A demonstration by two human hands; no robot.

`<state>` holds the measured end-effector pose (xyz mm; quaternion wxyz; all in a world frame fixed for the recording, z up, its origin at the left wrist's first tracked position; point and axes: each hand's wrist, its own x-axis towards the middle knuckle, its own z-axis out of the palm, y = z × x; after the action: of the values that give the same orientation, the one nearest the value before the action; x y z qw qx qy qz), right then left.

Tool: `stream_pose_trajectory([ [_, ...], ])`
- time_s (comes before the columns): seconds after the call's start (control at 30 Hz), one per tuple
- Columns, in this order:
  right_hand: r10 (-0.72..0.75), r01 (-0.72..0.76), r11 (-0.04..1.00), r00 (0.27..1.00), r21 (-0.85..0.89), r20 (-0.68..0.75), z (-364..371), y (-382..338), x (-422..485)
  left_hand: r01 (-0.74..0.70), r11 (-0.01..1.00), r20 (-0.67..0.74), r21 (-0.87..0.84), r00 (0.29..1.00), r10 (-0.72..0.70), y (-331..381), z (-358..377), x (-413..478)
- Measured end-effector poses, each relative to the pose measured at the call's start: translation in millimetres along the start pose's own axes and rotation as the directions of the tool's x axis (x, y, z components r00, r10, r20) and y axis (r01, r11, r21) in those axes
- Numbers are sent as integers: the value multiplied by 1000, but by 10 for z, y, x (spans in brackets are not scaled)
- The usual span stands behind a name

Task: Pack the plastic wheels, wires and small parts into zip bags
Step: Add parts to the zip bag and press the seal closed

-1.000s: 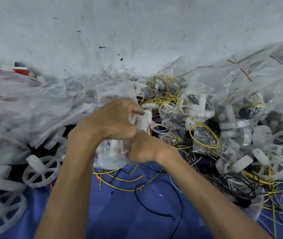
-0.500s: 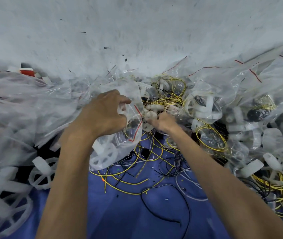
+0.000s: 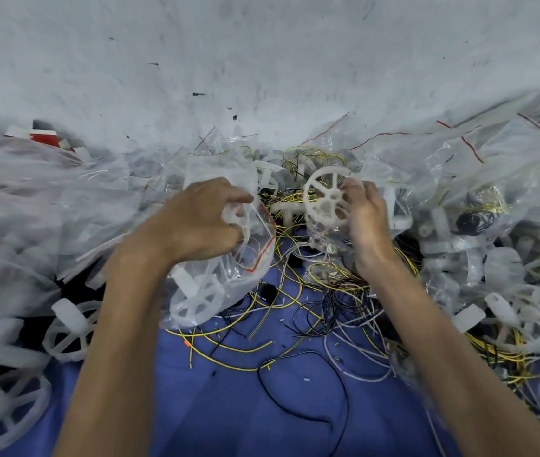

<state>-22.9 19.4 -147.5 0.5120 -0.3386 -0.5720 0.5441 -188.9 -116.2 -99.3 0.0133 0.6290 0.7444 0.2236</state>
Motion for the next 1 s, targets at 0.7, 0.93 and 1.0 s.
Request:
stream_pose_trajectory([
  [0.7,152,-302,948,711,102,687,-91,-435,-310,30,828,-29,-560,998,-55,389,73,-20],
  [0.93,318,2,905,659,-424,682,-25,-482,-501,-21,887,-24,-461,1000,11,443,-20,-85],
  [1.0,309,175,811,683,-558,662,-3,-488,-529,-42,890,-4,-454,999,45,481,-30,-101],
])
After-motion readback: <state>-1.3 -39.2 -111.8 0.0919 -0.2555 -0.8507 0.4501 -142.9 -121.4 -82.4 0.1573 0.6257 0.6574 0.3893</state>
